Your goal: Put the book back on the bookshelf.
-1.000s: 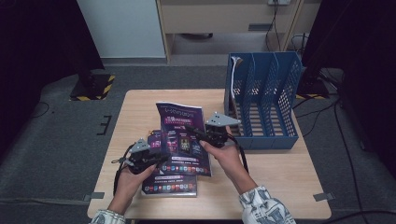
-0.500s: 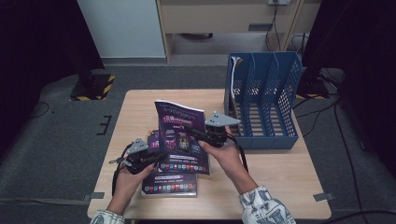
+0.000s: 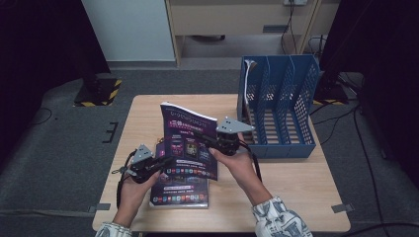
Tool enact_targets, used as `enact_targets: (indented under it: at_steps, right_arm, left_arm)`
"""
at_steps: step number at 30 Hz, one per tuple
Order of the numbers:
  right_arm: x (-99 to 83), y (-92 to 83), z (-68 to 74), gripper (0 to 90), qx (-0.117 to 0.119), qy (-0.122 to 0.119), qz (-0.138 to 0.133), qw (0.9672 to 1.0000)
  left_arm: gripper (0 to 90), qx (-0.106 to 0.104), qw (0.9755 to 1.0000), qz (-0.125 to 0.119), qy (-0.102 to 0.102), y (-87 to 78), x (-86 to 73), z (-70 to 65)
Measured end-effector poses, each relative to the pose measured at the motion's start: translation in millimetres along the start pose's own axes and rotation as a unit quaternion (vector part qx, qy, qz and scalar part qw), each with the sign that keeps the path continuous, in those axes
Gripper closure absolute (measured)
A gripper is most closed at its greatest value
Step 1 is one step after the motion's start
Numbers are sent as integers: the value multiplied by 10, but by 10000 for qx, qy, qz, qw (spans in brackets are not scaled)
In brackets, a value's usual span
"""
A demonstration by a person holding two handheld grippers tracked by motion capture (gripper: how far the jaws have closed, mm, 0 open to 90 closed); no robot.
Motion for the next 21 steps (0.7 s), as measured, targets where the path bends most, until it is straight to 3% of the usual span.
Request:
enact_targets:
  at_steps: [11,21]
  right_arm:
    - [21,5,31,810,25,-80,-87,9999]
    - [27,8,87,764,117,-127,-72,9998]
  left_arm:
    - [788,282,9994,-131,133,-54,32,40]
    - [792,268,9995,-55,185,-58,0,56]
Point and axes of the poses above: each handheld gripper's, and its own axes: y roughly forward along the jaws, x roughly out of its top, z roughly to its left, the point moved 3 cm from there along y, roughly forward along the jaws, and after that the axes turned 3 degrees about y, right-handed, at the moved point
